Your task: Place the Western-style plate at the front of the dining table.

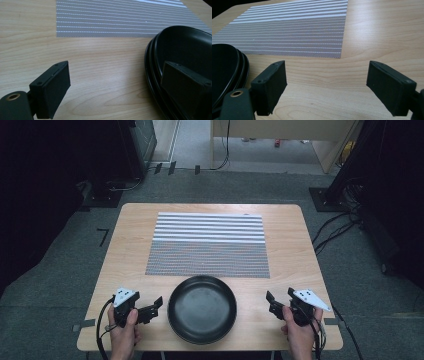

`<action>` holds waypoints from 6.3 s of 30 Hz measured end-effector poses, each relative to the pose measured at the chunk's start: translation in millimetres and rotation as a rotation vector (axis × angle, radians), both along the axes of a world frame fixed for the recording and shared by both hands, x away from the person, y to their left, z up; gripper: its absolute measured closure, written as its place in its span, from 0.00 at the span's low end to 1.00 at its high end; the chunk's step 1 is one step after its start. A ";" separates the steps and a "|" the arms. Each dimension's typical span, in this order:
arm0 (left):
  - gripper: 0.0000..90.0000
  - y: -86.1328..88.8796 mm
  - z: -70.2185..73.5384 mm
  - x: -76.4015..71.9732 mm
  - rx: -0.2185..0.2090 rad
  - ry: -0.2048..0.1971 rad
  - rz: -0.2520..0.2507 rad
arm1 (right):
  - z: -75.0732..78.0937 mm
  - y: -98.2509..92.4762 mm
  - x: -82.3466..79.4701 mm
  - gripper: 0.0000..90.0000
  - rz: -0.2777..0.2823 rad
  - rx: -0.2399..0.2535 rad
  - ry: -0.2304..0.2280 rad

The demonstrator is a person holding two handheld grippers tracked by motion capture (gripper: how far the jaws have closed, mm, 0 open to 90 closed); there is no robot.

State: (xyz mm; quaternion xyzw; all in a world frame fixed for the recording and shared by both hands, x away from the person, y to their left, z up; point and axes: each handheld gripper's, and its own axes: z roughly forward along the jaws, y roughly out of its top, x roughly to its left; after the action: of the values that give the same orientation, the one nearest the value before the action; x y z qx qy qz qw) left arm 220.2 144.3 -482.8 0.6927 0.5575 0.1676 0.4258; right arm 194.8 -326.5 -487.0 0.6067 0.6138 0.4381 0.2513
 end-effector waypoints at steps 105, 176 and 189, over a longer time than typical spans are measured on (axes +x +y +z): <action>0.74 -37.3 -9.1 -11.0 -0.046 0.076 -0.170 | -14.4 93.3 10.9 0.96 0.149 0.365 0.176; 0.80 -13.5 -9.2 -11.4 -0.227 0.147 -0.162 | -32.7 106.7 14.9 0.95 0.101 0.624 0.300; 0.81 -14.5 -5.4 -12.5 -0.239 0.143 -0.154 | -24.9 104.7 14.3 0.95 0.131 0.607 0.279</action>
State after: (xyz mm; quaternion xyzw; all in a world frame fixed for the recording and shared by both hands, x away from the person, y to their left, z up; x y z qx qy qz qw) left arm 207.7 129.9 -488.2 0.6881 0.5476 0.0172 0.4758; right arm 209.2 -221.8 -511.9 0.6672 0.5215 0.5290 -0.0557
